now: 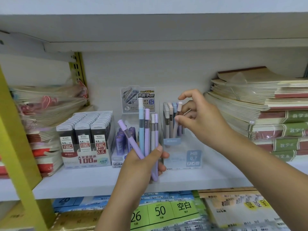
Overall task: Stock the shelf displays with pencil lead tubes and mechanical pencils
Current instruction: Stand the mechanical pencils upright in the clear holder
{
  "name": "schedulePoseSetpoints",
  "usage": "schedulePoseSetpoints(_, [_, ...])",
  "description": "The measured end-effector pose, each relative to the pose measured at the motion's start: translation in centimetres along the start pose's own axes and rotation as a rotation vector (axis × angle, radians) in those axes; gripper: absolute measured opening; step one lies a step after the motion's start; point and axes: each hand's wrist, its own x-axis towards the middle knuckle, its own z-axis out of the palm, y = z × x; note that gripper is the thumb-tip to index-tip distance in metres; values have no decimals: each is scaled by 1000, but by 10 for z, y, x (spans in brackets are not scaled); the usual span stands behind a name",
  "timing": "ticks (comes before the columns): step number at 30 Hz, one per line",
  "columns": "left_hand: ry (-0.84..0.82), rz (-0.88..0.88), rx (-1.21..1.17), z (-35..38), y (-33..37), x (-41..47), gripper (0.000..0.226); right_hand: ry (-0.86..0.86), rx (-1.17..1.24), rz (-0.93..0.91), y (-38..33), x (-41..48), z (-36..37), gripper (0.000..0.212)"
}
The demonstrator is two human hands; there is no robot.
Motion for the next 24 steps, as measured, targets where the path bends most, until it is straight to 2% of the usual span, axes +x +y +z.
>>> schedulePoseSetpoints(8, [-73,22,20,-4,2,-3,25,-37,-222,-58,1,-1,6,31])
schedulePoseSetpoints(12, [-122,30,-54,-8,5,-2,27,118,-239,-101,-14,-11,8,20])
schedulePoseSetpoints(14, [-172,39,-88,-8,6,-2,24,148,-137,-61,-24,-20,10,20])
schedulePoseSetpoints(17, [-242,53,-54,-5,9,-2,15,53,180,51,-37,-28,12,24])
schedulePoseSetpoints(20, [-275,57,-73,-4,10,0,17,7,424,131,-42,-28,7,25])
schedulePoseSetpoints(22, [-285,69,-90,-4,11,1,18,38,518,157,-40,-25,4,23])
schedulePoseSetpoints(24, [-275,61,-105,-5,11,3,25,160,582,155,-37,-20,0,22])
